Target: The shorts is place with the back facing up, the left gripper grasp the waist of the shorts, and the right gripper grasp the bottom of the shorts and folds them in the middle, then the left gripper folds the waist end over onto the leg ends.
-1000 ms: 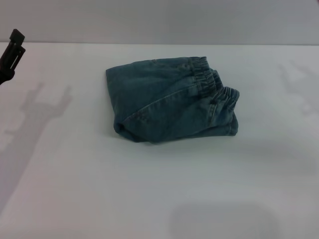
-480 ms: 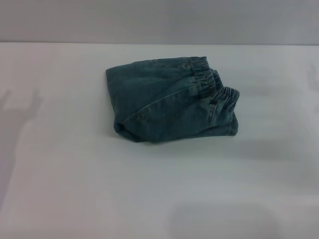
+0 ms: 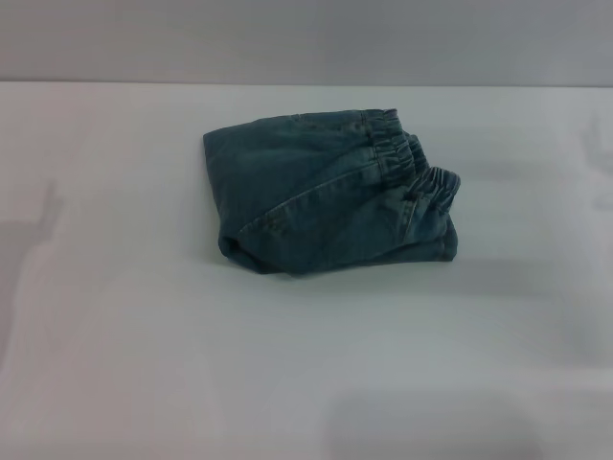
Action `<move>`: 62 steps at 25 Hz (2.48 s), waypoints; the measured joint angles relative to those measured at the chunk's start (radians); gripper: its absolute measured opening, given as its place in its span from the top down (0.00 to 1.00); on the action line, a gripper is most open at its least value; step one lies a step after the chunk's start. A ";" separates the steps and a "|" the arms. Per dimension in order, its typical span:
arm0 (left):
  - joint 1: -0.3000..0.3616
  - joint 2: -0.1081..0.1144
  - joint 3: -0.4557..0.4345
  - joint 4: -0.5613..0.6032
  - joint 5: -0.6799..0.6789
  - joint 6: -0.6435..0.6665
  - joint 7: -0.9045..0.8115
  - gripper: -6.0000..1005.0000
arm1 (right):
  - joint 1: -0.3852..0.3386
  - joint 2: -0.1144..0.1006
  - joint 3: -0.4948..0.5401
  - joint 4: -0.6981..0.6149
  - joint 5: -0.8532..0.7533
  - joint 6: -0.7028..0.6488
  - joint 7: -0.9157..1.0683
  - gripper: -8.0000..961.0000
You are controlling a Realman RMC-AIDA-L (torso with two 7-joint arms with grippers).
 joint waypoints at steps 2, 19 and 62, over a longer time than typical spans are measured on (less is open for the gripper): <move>0.004 0.001 0.001 0.002 0.000 -0.005 0.001 0.19 | 0.013 0.001 0.000 0.013 0.000 0.002 0.000 0.41; 0.020 0.002 -0.004 0.012 0.001 -0.012 0.025 0.19 | 0.052 0.002 0.001 0.029 -0.005 0.043 0.036 0.41; 0.001 0.000 -0.006 0.024 -0.005 -0.044 0.024 0.19 | 0.061 0.001 0.001 0.016 -0.002 0.066 0.039 0.41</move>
